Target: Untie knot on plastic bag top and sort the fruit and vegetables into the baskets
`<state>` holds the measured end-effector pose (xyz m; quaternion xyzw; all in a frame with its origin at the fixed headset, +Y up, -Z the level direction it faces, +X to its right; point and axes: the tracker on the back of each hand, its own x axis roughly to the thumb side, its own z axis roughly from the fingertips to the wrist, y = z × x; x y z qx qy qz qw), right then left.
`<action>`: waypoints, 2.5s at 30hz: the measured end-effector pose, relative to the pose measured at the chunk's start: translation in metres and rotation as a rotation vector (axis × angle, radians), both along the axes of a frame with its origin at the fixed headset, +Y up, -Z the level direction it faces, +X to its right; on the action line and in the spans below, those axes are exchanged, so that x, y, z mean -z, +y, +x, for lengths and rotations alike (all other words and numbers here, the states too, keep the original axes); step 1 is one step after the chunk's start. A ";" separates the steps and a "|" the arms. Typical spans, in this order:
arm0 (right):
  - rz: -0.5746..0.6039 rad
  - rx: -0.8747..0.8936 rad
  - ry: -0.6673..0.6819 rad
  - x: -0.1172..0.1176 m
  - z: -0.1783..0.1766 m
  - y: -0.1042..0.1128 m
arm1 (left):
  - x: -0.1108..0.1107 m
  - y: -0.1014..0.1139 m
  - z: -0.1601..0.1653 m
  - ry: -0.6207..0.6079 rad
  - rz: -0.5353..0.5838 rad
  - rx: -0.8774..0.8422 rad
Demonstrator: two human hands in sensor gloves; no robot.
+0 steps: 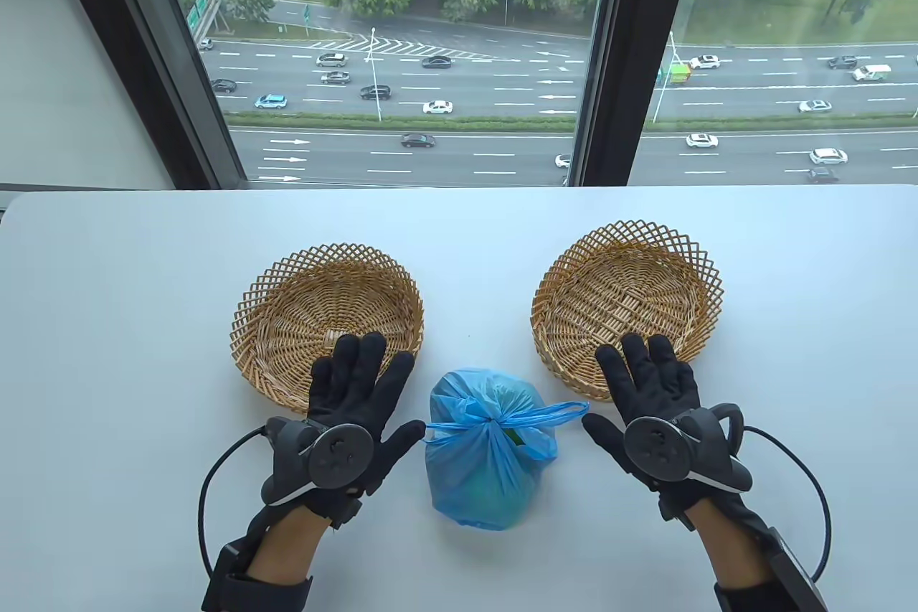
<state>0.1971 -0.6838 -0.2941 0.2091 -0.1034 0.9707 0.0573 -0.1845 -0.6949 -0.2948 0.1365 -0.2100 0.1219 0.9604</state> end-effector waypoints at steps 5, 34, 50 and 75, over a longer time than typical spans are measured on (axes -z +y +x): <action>0.020 0.032 -0.013 0.000 0.006 0.003 | 0.004 -0.002 -0.006 0.017 -0.017 -0.018; 0.053 0.130 0.079 -0.011 -0.014 0.004 | -0.011 0.005 0.009 -0.039 0.103 -0.108; 0.136 0.275 0.080 -0.019 -0.012 0.019 | -0.014 -0.005 0.033 -0.155 0.036 -0.184; -0.018 0.075 0.258 -0.014 -0.085 0.039 | -0.062 -0.002 0.102 -0.330 0.209 0.229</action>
